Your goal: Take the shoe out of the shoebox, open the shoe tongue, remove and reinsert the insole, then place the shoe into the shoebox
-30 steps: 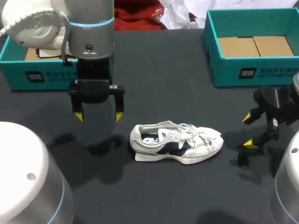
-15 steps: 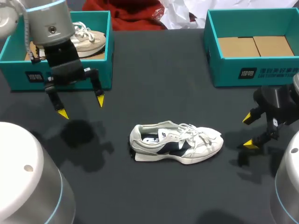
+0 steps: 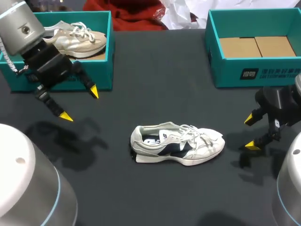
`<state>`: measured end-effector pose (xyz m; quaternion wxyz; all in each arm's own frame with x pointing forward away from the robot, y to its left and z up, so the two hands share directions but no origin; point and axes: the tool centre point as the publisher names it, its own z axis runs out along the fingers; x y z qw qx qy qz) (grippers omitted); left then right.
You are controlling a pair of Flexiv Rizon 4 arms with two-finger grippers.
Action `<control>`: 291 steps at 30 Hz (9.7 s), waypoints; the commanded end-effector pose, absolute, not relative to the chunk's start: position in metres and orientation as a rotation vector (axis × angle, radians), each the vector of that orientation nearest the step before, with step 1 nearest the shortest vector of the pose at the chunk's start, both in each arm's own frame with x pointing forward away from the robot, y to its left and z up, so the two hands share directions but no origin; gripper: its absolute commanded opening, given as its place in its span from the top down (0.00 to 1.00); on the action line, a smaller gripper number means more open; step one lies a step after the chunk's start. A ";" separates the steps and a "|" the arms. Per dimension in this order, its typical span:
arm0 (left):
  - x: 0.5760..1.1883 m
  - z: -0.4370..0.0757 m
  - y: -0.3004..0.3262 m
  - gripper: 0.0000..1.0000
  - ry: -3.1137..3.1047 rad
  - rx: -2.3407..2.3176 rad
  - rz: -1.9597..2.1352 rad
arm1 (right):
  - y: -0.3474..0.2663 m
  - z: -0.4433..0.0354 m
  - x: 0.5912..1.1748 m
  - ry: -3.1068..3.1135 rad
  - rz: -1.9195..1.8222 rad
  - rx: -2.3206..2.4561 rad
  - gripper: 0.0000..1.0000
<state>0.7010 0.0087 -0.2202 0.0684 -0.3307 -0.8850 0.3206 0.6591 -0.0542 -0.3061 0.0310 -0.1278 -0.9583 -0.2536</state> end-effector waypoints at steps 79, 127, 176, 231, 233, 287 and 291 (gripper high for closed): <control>0.700 -0.369 0.022 0.00 -2.493 0.111 1.850 | -0.054 -0.306 0.657 -2.957 -0.779 -0.396 0.00; 0.694 -0.392 -0.046 0.00 -2.495 0.171 1.876 | -0.054 -0.306 0.657 -2.957 -0.779 -0.396 0.00; 0.676 -0.404 -0.116 0.00 -2.515 0.164 1.872 | -0.054 -0.306 0.657 -2.957 -0.779 -0.396 0.00; 0.692 -0.411 -0.160 0.00 -2.482 0.052 1.843 | -0.054 -0.306 0.657 -2.957 -0.779 -0.396 0.00; 0.692 -0.411 -0.163 0.00 -2.477 0.052 1.842 | -0.054 -0.306 0.657 -2.957 -0.779 -0.396 0.00; 0.684 -0.414 -0.181 1.00 -2.417 0.068 1.847 | -0.054 -0.306 0.657 -2.957 -0.779 -0.396 0.00; 0.684 -0.414 -0.181 1.00 -2.417 0.068 1.847 | -0.047 -0.305 0.659 -2.932 -0.726 -0.486 0.00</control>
